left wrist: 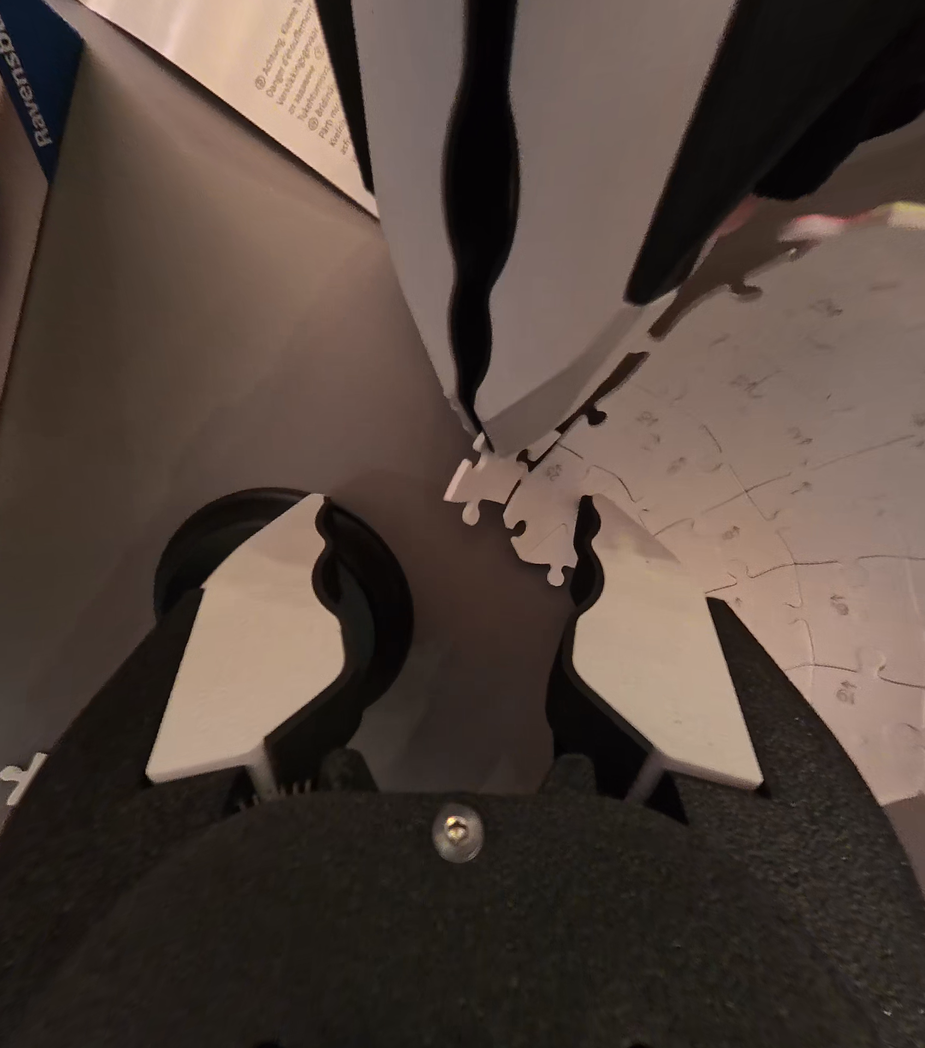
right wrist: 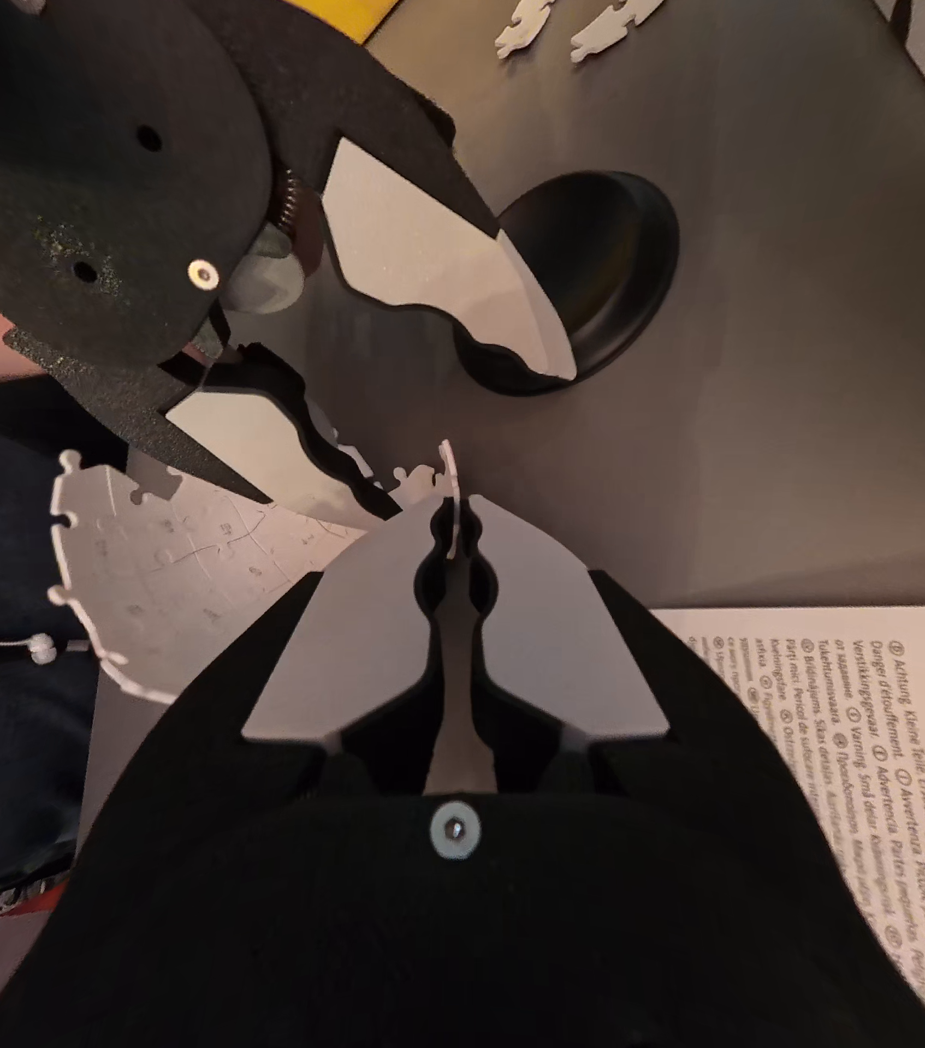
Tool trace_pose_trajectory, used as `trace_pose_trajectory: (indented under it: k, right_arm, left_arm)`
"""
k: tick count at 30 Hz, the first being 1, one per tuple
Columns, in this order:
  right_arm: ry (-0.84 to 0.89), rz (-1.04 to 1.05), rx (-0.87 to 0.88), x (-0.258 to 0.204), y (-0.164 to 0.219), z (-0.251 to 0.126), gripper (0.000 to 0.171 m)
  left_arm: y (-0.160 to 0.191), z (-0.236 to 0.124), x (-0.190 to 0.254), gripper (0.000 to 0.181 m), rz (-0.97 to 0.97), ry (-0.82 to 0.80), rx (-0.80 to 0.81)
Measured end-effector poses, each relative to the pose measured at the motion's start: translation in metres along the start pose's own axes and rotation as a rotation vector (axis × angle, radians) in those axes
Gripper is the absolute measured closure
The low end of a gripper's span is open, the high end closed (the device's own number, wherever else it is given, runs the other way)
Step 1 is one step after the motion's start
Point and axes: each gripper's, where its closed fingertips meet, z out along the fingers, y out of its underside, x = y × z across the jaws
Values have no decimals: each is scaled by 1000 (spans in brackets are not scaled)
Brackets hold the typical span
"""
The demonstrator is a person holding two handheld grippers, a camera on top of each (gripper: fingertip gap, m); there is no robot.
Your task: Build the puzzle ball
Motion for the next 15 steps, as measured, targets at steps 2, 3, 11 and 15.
trace_pose_trajectory:
  k: [2, 3, 11, 15]
  right_arm:
    - [-1, -2, -9, 1, -1, 1, 168]
    - [-7, 2, -9, 1, -2, 1, 168]
    - [-53, 9, -94, 6, 3, 12, 168]
    - [-20, -12, -65, 10, -5, 7, 168]
  left_arm:
    - [1, 0, 0, 100, 1, 5, -1]
    - [1, 0, 0, 100, 4, 8, -1]
    - [1, 1, 0, 101, 30, 52, -43]
    - [-1, 2, -2, 100, 38, 54, -42]
